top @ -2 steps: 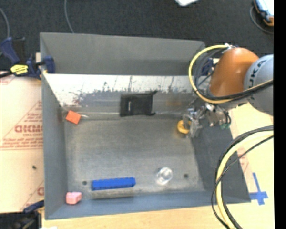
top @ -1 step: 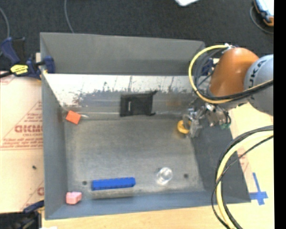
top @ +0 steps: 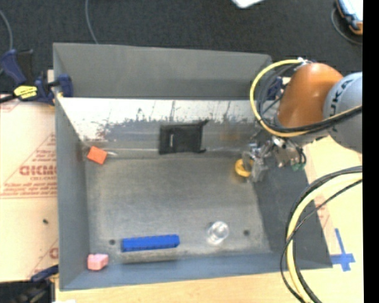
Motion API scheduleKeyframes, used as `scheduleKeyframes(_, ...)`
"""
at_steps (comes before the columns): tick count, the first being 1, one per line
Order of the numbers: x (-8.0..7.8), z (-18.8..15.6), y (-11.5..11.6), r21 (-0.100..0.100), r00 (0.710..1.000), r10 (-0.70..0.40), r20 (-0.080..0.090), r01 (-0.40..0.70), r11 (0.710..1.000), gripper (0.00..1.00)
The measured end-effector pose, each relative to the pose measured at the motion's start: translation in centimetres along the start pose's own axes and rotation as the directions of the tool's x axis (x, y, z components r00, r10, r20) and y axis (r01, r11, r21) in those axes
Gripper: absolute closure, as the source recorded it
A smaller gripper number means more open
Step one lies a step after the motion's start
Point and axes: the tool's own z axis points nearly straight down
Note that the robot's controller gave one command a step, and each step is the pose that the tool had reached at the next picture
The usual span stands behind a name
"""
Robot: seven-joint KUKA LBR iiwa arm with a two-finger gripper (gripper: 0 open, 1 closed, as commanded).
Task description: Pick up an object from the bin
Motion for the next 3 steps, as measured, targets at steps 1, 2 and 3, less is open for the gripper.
scheduleKeyframes(1, 0.0, 0.0, 0.0, 0.0, 1.0, 0.0, 0.0, 0.0, 1.0, 1.0)
scheduleKeyframes(2, 0.0, 0.0, 0.0, 0.0, 1.0, -0.001, 0.0, 0.001, 1.0, 1.0)
scheduleKeyframes(3, 0.01, 0.01, 0.0, 0.0, 1.0, -0.001, 0.0, 0.001, 1.0, 1.0)
